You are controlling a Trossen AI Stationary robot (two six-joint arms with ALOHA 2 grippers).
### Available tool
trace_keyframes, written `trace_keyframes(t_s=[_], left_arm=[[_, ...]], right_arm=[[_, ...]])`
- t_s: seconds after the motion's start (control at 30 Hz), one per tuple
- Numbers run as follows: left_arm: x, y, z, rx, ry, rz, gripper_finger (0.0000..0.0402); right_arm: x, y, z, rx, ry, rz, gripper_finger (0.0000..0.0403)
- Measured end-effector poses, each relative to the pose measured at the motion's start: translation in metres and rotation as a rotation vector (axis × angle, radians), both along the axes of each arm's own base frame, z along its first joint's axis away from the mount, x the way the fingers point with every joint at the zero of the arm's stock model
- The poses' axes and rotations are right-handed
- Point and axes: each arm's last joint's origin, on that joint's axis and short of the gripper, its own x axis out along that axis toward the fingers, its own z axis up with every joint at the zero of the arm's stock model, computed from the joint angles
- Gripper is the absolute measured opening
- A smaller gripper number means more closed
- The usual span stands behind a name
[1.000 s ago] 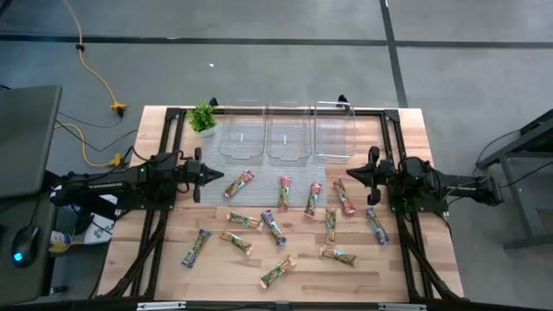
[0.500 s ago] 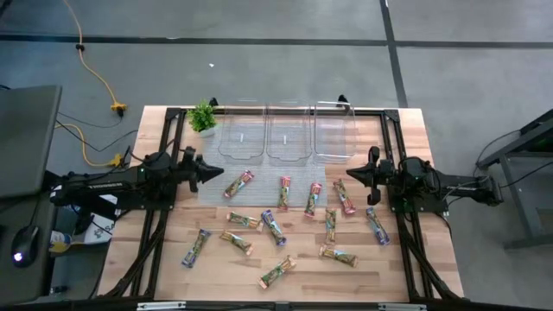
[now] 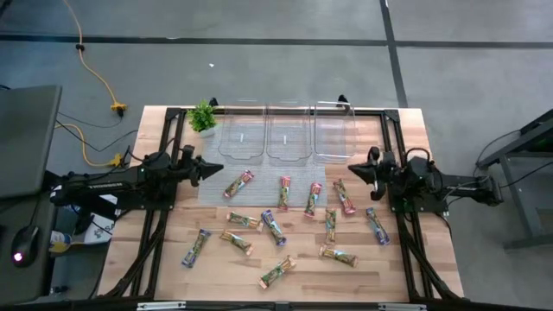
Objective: Pick and place Granola Bars by type
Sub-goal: Put the blue granola bar into the right transparent bin
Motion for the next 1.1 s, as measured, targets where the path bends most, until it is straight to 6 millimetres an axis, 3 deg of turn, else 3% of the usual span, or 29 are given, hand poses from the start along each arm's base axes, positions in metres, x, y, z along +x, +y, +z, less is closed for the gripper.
trace_keyframes(t_s=[0.1,0.23,0.33,0.43,0.57,0.77,0.97,1.1], left_arm=[[0.000,0.000,0.003,0.051,-0.023,0.016,0.0000],[-0.001,0.001,0.018,0.163,-0.047,0.029,0.0000],[-0.004,0.000,0.040,0.253,-0.093,0.054,0.0000],[-0.008,0.000,0.060,0.325,-0.109,0.085,0.0000],[-0.014,0.000,0.081,0.384,-0.056,0.111,0.0000],[-0.024,-0.001,0.092,0.390,0.110,0.117,0.0009],[-0.027,-0.002,0.092,0.381,0.182,0.108,0.0024],[-0.027,-0.002,0.090,0.378,0.194,0.106,0.0033]], right_arm=[[-0.002,0.000,0.009,0.096,-0.116,0.013,0.0000],[-0.008,0.001,0.028,0.018,-0.276,0.019,0.0000],[-0.016,0.001,0.055,-0.072,-0.307,-0.043,0.0000],[-0.023,0.000,0.090,-0.136,-0.224,-0.095,0.0000],[-0.027,0.000,0.151,-0.199,-0.039,-0.128,0.0000],[0.003,-0.006,0.223,-0.134,0.526,-0.190,0.0000],[0.046,-0.009,0.246,0.120,1.169,-0.235,0.0000],[0.085,-0.008,0.244,0.298,1.179,-0.136,0.0000]])
